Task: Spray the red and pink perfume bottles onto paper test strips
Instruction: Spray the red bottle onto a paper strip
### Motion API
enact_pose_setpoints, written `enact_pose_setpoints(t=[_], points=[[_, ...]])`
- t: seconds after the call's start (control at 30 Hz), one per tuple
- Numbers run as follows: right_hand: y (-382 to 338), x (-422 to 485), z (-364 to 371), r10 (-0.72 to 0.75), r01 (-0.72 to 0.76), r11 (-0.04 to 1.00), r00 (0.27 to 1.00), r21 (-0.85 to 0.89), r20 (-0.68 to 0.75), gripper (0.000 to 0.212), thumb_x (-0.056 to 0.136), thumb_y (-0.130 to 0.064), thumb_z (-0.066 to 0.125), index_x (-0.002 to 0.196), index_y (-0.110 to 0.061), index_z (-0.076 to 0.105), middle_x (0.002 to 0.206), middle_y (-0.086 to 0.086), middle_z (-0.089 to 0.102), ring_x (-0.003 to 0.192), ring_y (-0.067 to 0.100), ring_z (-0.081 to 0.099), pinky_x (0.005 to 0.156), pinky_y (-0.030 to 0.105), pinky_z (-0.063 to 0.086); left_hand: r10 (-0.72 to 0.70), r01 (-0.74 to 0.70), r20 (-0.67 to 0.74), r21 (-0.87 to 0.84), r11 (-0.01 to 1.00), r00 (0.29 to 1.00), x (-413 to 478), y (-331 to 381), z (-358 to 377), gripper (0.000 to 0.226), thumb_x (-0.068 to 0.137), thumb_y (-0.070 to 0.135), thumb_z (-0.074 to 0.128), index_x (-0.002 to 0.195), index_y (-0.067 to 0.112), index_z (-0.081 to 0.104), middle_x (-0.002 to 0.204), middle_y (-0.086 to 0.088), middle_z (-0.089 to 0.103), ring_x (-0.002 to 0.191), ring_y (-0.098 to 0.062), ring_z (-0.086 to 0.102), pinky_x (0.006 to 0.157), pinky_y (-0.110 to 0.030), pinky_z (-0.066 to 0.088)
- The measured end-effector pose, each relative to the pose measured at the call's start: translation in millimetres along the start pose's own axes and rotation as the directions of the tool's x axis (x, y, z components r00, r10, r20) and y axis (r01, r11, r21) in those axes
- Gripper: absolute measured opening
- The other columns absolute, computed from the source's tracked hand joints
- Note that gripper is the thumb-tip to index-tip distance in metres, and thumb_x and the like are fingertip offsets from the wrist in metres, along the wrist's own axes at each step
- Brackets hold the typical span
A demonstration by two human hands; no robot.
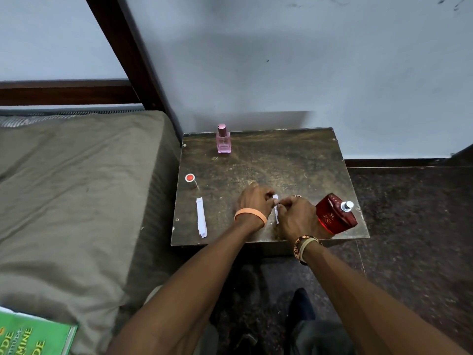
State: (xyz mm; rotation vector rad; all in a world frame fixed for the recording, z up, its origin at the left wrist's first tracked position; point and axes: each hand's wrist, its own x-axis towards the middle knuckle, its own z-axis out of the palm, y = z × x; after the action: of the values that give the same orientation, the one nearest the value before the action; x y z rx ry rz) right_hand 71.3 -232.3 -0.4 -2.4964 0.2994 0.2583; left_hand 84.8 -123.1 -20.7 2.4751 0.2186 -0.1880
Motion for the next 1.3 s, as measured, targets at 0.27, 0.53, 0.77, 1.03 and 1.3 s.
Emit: enact_pose_setpoints(t=[0.27, 0.53, 0.77, 1.03, 1.3], points=[[-0.7, -5.3, -4.6, -0.027, 0.024, 0.995, 0.999, 0.095, 0.033, 0.023, 0.093, -0.031, 0.062, 0.107, -0.016, 0.073, 0.101, 0.006, 0.075, 0.096, 0.024, 0.069, 0.085, 0.041, 0.054, -0.120, 0.115, -0.007, -0.230, 0.966, 0.993, 0.6, 3.7, 1.1, 0.008, 0.083, 0.023, 0.068, 0.076, 0.025, 0.065, 0.080, 0.005, 0.071, 0.072, -0.010, 0.061, 0.065, -0.023, 0.044], [-21.8, -30.2, -39.4, -0.068, 0.030, 0.909, 0.995, 0.416, 0.078, 0.015, 0.091, -0.029, 0.069, 0.090, -0.018, 0.077, 0.083, 0.000, 0.075, 0.079, 0.015, 0.069, 0.076, 0.039, 0.057, -0.075, 0.136, 0.121, -0.647, 0.750, 0.990, -19.4, 16.1, -61.0, 0.012, 0.081, 0.009, 0.070, 0.074, 0.017, 0.065, 0.067, 0.001, 0.068, 0.060, -0.012, 0.058, 0.056, -0.027, 0.052], [-38.4, -53.1, -88.9, -0.023, -0.073, 0.728, 0.991, 0.682, 0.130, 0.011, 0.088, -0.017, 0.072, 0.095, -0.009, 0.076, 0.087, 0.006, 0.076, 0.084, 0.019, 0.071, 0.069, 0.032, 0.055, -0.107, 0.175, 0.139, -0.784, 0.596, 0.985, -52.7, 75.0, -99.2, 0.005, 0.084, 0.007, 0.069, 0.084, 0.002, 0.068, 0.078, -0.013, 0.067, 0.074, -0.022, 0.063, 0.075, -0.033, 0.056], [-14.4, -79.3, -141.8, -0.053, -0.067, 0.654, 0.990, 0.754, 0.134, 0.019, 0.088, -0.008, 0.071, 0.105, 0.001, 0.071, 0.098, 0.016, 0.074, 0.090, 0.024, 0.072, 0.069, 0.032, 0.059, -0.084, 0.189, 0.171, -0.816, 0.547, 0.982, -82.7, 123.2, -99.6, 0.004, 0.084, 0.005, 0.069, 0.081, 0.004, 0.065, 0.076, -0.012, 0.067, 0.068, -0.019, 0.065, 0.063, -0.025, 0.058], [8.8, -78.8, -172.5, -0.034, -0.103, 0.646, 0.986, 0.756, 0.163, 0.026, 0.081, 0.001, 0.075, 0.106, -0.005, 0.071, 0.097, 0.012, 0.074, 0.084, 0.019, 0.070, 0.078, 0.037, 0.061, -0.079, 0.160, 0.141, -0.761, 0.629, 0.987, -85.5, 153.3, -90.0, 0.008, 0.084, 0.006, 0.069, 0.076, 0.009, 0.066, 0.076, -0.011, 0.068, 0.070, -0.021, 0.066, 0.064, -0.028, 0.056]])
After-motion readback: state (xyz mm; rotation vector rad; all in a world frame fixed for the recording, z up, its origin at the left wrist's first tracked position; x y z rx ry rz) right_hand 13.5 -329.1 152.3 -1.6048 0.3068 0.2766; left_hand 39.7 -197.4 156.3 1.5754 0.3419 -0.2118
